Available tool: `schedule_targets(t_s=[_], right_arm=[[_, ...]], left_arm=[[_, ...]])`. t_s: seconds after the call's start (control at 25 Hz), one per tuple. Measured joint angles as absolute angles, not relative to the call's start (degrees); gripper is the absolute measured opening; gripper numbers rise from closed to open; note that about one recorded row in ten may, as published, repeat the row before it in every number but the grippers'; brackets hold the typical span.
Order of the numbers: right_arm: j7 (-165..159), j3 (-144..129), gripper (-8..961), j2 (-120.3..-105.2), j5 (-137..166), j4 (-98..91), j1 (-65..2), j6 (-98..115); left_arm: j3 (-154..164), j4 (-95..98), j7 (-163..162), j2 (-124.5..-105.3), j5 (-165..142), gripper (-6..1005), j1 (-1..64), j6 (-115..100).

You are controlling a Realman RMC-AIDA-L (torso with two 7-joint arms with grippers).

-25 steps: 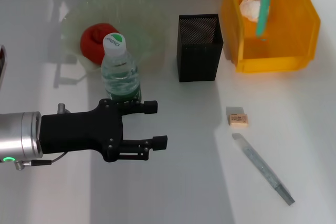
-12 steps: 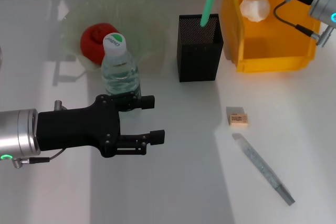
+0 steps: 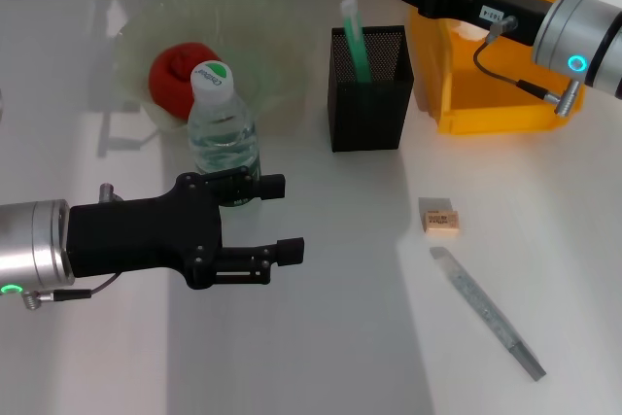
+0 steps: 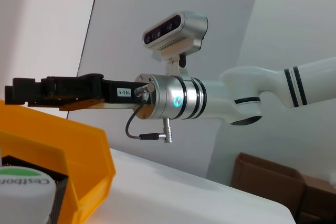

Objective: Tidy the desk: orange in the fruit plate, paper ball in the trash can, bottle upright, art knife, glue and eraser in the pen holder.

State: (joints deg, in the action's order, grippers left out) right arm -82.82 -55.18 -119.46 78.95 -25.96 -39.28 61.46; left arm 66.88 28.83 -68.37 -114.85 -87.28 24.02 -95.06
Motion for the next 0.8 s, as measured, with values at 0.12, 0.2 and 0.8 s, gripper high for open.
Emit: schedule_targets(t_s=[0.12, 0.2, 0.8], right_arm=[[-83.17, -55.2, 385, -119.3, 78.96, -26.4, -38.65, 62.7], [-83.85, -55.2, 464, -119.18, 79.17, -28.14, -37.64, 64.6], [-129.92, -53.53, 615, -118.81, 128.49, -84.94, -33.27, 99.95]], left_arm=[[66.88, 28.83, -68.37, -114.86, -87.28, 827, 24.03, -95.04], [66.88, 28.83, -68.37, -114.86, -87.28, 827, 24.03, -95.04], [66.89, 28.82, -68.31, -114.96, -87.43, 827, 24.04, -95.28]])
